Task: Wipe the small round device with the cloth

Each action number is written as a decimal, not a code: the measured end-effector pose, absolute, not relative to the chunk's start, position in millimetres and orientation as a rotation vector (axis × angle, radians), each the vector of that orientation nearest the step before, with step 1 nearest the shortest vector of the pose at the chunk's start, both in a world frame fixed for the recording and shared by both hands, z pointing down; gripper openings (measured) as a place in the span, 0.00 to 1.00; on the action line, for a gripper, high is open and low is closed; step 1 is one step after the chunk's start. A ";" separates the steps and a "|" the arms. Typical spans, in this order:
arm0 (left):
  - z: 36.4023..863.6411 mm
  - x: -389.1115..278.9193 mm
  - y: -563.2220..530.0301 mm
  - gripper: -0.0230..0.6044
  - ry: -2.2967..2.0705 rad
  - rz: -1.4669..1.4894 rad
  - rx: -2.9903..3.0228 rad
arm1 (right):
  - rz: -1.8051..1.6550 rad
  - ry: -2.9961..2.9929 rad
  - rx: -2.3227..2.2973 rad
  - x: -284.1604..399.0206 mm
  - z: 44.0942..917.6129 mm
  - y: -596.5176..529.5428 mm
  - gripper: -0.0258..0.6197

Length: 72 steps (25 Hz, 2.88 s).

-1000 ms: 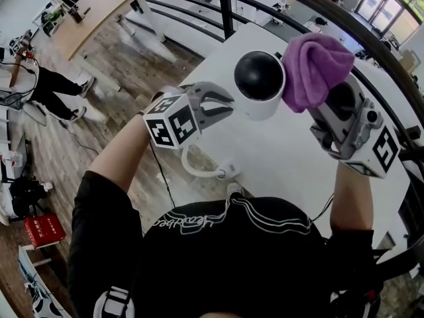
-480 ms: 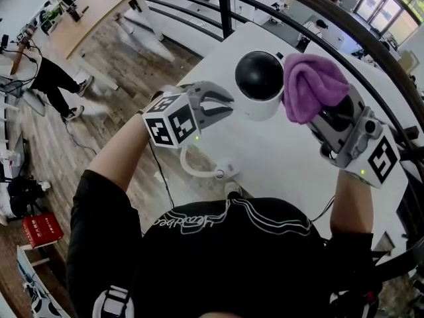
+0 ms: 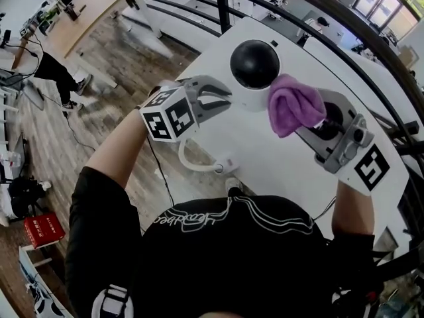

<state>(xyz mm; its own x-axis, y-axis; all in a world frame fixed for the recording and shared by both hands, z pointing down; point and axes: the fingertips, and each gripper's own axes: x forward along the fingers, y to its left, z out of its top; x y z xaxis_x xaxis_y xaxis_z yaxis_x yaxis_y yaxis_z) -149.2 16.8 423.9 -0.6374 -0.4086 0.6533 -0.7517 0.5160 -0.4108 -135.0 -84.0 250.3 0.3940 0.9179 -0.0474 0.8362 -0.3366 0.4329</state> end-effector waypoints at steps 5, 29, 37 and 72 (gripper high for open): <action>425.7 -148.4 17.3 0.14 -2.285 0.939 0.944 | 0.361 1.521 2.282 -127.7 271.4 -84.4 0.14; 427.4 -149.0 19.5 0.15 -2.299 0.893 0.989 | 0.739 1.491 2.321 -91.8 328.0 -91.6 0.14; 424.2 -151.9 13.9 0.15 -2.277 0.887 1.102 | 0.922 1.700 1.942 -83.2 287.5 -96.7 0.14; 414.3 -148.2 10.7 0.13 -2.244 0.808 1.494 | 1.616 1.899 1.115 -92.5 279.2 -50.0 0.14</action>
<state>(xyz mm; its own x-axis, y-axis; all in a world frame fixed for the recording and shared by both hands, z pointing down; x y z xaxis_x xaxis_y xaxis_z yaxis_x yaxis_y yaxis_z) -148.2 10.7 414.3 -0.3982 -0.7316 0.5533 -0.9164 0.2911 -0.2747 -92.5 -50.0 279.2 -0.5975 0.7800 0.1860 0.3085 0.0096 0.9512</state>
